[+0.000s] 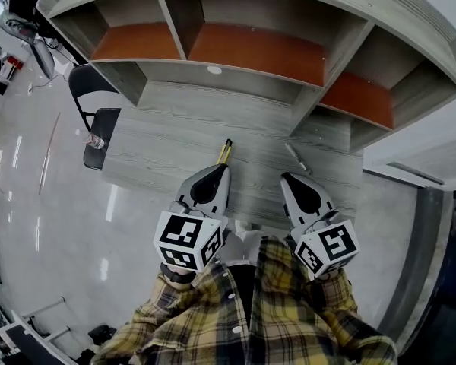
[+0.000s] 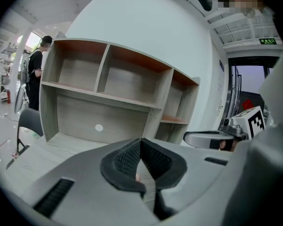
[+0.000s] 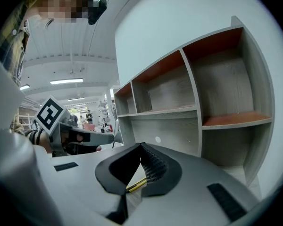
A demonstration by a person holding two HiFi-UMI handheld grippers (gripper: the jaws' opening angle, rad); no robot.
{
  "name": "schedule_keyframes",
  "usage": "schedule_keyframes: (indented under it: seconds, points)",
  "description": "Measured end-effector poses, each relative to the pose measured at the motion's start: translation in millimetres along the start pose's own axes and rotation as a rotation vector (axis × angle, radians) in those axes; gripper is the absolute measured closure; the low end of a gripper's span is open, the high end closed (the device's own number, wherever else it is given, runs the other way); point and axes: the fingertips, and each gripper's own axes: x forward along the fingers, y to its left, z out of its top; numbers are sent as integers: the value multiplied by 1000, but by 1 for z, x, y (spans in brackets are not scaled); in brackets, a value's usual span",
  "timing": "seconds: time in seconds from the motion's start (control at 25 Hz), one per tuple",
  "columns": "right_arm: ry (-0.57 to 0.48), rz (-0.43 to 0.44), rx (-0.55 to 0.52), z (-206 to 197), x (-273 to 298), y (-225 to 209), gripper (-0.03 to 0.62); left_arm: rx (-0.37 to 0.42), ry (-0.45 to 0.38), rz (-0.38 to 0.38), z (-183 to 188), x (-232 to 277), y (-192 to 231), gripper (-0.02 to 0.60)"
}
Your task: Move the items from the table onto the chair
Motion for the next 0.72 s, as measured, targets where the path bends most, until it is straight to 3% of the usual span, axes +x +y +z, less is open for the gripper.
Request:
schedule_keyframes:
  seconds: [0.56, 0.6, 0.72]
  points:
    - [24, -101, 46, -2, 20, 1, 576, 1, 145, -67, -32, 33, 31, 572]
    - [25, -107, 50, -3, 19, 1, 576, 0, 154, -70, -35, 34, 32, 561]
    - [36, -118, 63, -8, 19, 1, 576, -15, 182, -81, -43, 37, 36, 451]
